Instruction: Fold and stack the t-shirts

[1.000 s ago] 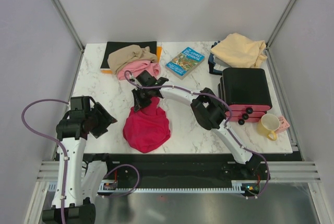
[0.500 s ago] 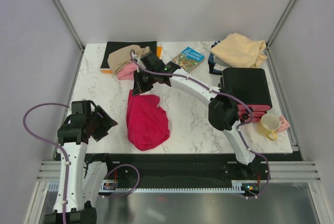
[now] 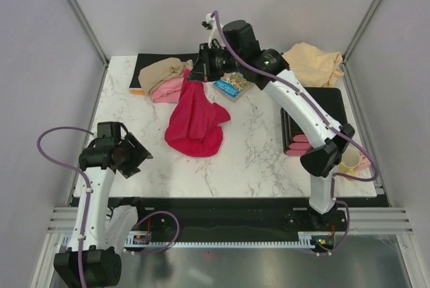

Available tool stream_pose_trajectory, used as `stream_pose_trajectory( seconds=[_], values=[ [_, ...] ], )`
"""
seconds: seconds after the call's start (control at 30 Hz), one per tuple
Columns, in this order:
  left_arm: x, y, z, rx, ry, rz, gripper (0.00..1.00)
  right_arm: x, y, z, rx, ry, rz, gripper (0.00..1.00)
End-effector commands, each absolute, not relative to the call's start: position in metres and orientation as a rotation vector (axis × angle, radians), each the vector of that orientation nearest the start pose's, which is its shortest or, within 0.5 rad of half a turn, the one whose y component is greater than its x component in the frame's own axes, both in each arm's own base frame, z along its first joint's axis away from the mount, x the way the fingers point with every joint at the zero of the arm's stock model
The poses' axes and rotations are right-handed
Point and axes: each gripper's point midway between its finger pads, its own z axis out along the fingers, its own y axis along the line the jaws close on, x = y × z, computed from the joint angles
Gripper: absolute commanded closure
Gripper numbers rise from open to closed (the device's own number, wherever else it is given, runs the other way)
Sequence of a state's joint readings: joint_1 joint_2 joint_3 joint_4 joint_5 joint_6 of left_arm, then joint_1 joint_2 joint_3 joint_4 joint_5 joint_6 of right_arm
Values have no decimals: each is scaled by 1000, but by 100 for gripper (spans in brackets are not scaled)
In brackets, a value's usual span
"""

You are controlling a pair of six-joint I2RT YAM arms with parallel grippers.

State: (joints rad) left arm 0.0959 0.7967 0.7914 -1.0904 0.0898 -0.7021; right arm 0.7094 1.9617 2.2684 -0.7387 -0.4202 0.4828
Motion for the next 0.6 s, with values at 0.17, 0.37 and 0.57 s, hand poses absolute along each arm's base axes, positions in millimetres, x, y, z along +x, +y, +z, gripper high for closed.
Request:
stream_pose_trajectory(
  seconds=[0.17,0.37,0.57],
  values=[
    [210,-59,150,-972,2446,-556,30,305,326,453,-460,1927,1068,100],
    [237,-97,153,-796,2548,-510,28,293,305,414,-460,2040,959,100],
    [270,-150,148,-614,2655,-436,27,280,274,362,-435,2242,789,100]
  ],
)
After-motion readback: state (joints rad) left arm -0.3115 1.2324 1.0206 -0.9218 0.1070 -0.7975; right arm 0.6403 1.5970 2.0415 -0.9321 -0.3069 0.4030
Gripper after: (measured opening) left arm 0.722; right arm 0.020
